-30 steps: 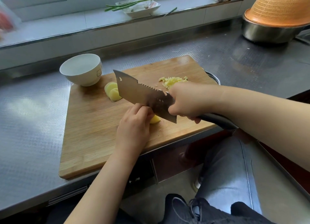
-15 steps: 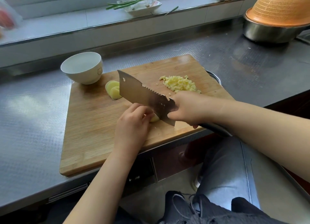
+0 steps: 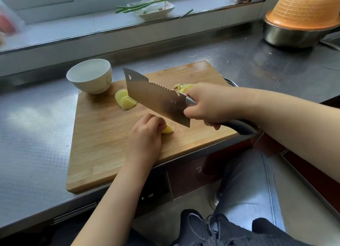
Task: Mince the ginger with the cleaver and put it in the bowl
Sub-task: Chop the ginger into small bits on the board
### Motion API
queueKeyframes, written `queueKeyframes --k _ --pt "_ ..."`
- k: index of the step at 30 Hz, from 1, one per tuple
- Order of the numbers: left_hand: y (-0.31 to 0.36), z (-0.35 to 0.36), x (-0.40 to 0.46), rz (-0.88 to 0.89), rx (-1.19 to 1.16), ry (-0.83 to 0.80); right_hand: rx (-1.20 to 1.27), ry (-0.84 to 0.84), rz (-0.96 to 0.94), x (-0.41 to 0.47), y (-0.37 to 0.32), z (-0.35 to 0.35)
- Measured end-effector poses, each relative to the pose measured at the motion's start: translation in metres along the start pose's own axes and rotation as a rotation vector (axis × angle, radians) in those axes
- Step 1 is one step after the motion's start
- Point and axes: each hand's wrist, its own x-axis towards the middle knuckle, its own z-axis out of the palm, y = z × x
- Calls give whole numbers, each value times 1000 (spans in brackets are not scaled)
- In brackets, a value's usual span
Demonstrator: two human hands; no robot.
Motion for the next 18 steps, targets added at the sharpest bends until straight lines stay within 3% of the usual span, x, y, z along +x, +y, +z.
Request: queueKeyframes --k 14,18 --pt "-3 2 1 19 -7 -1 -68 -125 85 16 -10 18" --pt "-2 2 0 20 -7 0 -14 -64 107 14 4 33"
